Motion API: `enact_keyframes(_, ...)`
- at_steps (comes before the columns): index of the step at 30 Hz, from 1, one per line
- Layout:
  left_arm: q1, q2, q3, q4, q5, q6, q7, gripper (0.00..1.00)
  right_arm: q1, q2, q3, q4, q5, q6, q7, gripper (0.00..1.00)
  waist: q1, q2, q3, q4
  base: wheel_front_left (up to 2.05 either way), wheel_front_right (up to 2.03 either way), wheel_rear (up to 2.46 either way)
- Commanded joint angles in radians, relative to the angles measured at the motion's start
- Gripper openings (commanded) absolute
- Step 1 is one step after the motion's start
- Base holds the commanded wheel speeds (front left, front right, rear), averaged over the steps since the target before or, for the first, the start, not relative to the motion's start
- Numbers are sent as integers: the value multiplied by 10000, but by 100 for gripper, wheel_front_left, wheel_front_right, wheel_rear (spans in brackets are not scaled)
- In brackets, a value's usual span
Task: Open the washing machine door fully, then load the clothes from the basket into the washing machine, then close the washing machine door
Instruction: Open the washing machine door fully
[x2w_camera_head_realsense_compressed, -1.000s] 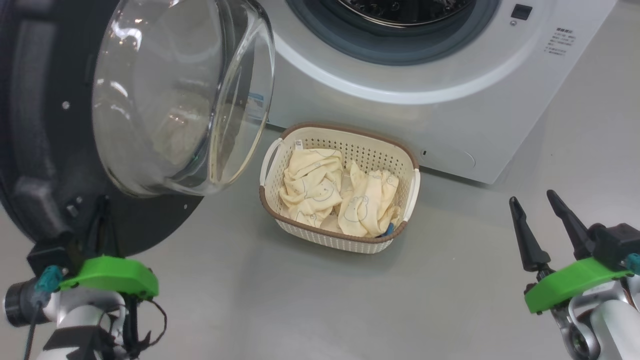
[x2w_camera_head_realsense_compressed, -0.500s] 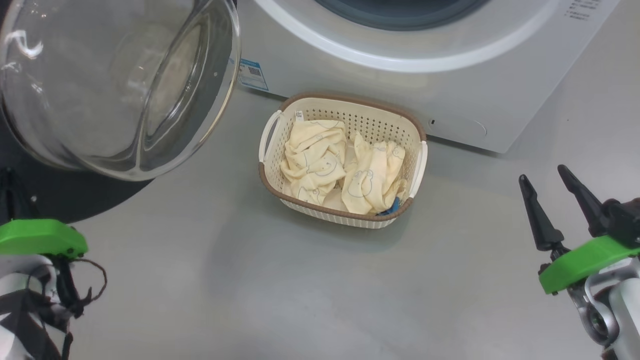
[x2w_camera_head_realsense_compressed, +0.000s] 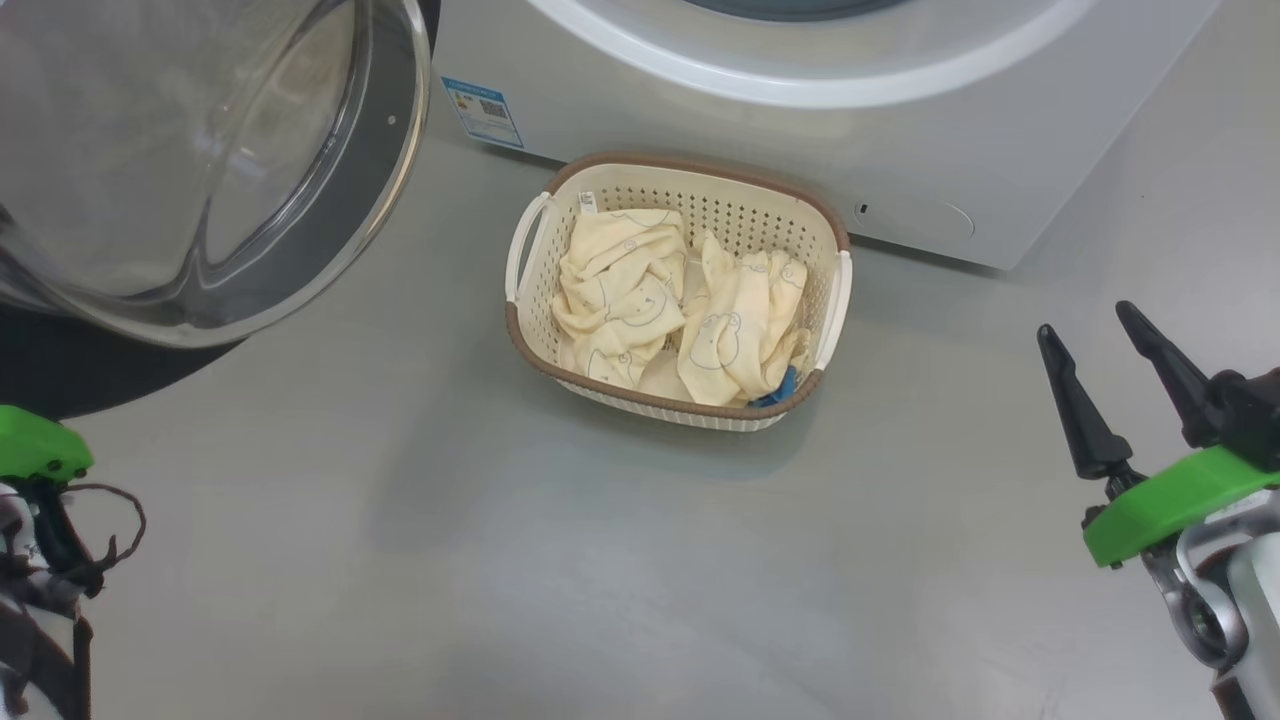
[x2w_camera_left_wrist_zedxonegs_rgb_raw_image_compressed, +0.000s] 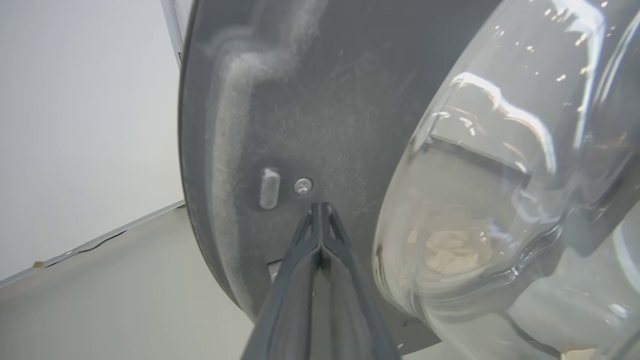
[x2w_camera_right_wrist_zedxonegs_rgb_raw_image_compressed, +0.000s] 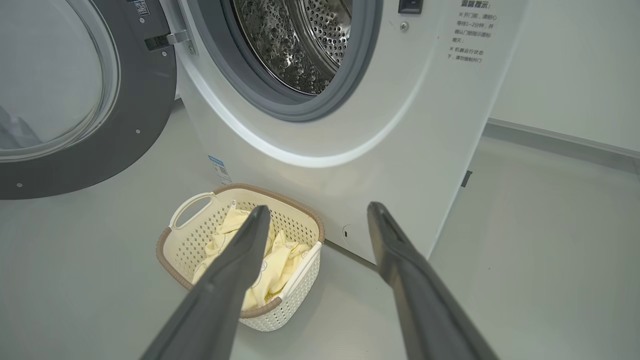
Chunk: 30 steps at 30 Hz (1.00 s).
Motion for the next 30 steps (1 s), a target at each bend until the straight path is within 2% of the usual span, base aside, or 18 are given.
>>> enact_keyframes(1, -371, 485, 534, -189, 182, -31, -67, 0, -271, -259, 127, -329, 71, -29, 45, 100, 0, 0, -25, -7, 0, 0, 0)
enact_keyframes(6, -337, 280, 805, -230, 703, -283, -68, 0, -239, -174, 95, -199, 104, -29, -61, 100, 0, 0, -269, -3, 0, 0, 0)
enact_keyframes(14, 208, -10, 1075, -1032, 1357, -564, -68, 0, -61, 167, 148, 136, 185, -29, -361, 100, 0, 0, -900, -66, 0, 0, 0)
enact_keyframes(23, 1174, -463, 990, -3034, 1907, -800, -68, 0, 250, 653, 210, 571, 327, -29, -711, 100, 0, 0, -1775, -432, 0, 0, 0)
enact_keyframes(30, 1956, -604, 539, -4758, 2182, -908, 146, 0, 492, 960, 220, 776, 346, -29, -840, 100, 0, 0, -2300, -1045, 0, 0, 0)
